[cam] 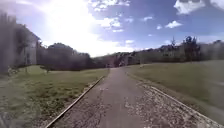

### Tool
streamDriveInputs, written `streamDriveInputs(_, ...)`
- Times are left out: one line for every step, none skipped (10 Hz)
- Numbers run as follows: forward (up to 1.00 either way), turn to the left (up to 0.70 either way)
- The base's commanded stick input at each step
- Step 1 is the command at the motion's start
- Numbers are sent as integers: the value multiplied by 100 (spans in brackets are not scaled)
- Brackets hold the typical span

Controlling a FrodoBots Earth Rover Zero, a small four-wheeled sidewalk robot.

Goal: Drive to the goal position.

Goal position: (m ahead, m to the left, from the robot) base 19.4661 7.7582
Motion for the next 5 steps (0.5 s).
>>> streamDriveInputs(70, 1)
streamDriveInputs(70, 1)
streamDriveInputs(70, 1)
streamDriveInputs(70, 1)
streamDriveInputs(70, 1)
